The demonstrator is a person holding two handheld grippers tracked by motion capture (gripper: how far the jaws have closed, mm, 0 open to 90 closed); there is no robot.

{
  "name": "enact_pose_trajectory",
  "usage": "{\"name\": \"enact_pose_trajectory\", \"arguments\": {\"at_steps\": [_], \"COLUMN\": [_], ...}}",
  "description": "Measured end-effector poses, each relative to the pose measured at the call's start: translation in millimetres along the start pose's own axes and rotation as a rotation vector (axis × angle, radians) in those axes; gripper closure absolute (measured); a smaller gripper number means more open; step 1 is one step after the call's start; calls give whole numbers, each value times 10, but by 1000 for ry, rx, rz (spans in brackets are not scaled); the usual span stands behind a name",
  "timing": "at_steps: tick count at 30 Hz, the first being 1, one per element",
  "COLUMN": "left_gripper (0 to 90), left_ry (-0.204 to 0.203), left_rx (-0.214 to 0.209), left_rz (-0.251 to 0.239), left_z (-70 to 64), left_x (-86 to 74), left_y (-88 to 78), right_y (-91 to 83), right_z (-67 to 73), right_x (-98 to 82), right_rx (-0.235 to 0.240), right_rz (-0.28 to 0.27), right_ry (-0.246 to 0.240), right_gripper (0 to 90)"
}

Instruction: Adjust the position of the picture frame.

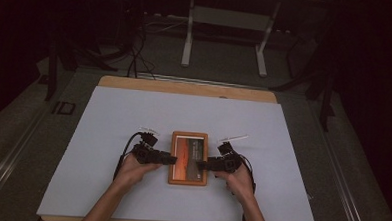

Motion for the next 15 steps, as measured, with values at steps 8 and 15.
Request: {"name": "enact_pose_trajectory", "arguments": {"at_steps": [8,15], "left_gripper": [561,542], "left_ry": [-25,-11], "left_rx": [3,32], "left_rz": [-18,-17], "left_z": [95,68], "left_x": [78,48], "left_y": [-31,-31], "right_y": [131,124], "right_z": [17,-8], "right_x": [64,85], "right_rx": [47,47], "right_rz": [-29,-64], "right_ry": [78,88], "right_gripper": [452,468]}}
Point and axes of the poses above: each handheld gripper's, and its own axes: y roughly forward along the jaws, x roughly out of its top, z roughly to its left, the point moved 8 cm from there along y, roughly forward along the jaws, and after that the axes turned 6 degrees about -y, right-handed, at the moved point
